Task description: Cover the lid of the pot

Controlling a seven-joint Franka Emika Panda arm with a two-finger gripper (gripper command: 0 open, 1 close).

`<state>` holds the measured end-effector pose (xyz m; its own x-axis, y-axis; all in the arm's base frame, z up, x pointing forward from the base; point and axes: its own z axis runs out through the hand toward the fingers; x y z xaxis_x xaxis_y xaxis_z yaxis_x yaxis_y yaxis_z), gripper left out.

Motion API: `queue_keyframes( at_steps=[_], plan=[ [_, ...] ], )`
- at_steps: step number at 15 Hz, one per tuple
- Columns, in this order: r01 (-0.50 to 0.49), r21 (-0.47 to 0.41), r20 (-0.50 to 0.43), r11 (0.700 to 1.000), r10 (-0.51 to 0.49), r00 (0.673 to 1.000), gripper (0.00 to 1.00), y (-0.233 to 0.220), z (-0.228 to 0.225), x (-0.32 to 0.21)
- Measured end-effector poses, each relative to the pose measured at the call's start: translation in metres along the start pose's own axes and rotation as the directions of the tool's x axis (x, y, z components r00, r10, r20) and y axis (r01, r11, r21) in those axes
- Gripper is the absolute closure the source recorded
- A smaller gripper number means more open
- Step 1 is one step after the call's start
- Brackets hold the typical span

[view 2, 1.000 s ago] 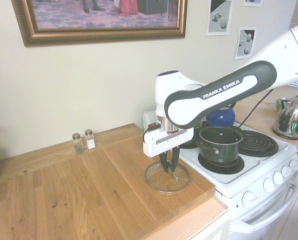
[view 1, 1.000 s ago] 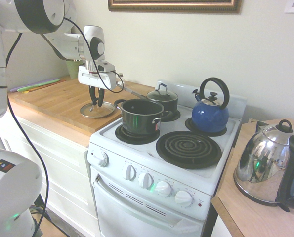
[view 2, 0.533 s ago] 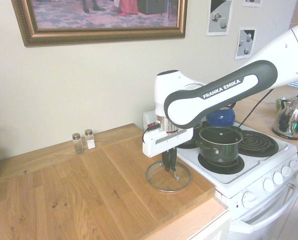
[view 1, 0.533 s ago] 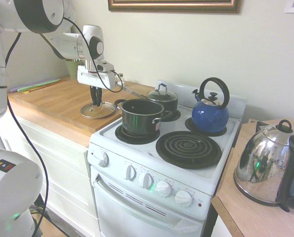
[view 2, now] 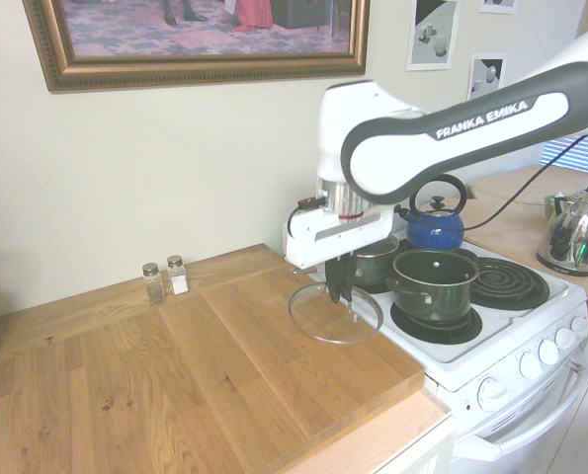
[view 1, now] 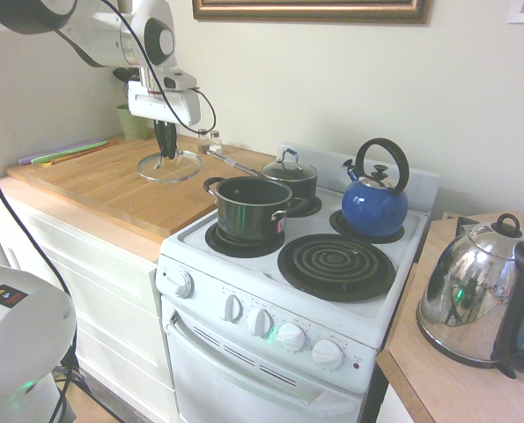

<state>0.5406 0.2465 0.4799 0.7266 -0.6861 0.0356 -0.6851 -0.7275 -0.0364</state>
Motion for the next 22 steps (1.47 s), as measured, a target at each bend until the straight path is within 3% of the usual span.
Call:
queue_keyframes(
  at_steps=[4,9,18,22],
  plan=[
    [-0.058,0.034,-0.024,0.998,0.059,0.998,1.0,0.016,-0.058,0.026],
    [-0.203,0.026,-0.017,0.979,0.204,0.979,1.0,0.07,-0.071,0.102],
    [-0.334,-0.045,0.029,0.941,0.336,0.941,1.0,0.202,-0.019,0.199],
    [-0.321,-0.06,0.039,0.945,0.323,0.946,1.0,0.208,0.008,0.193]
  ],
)
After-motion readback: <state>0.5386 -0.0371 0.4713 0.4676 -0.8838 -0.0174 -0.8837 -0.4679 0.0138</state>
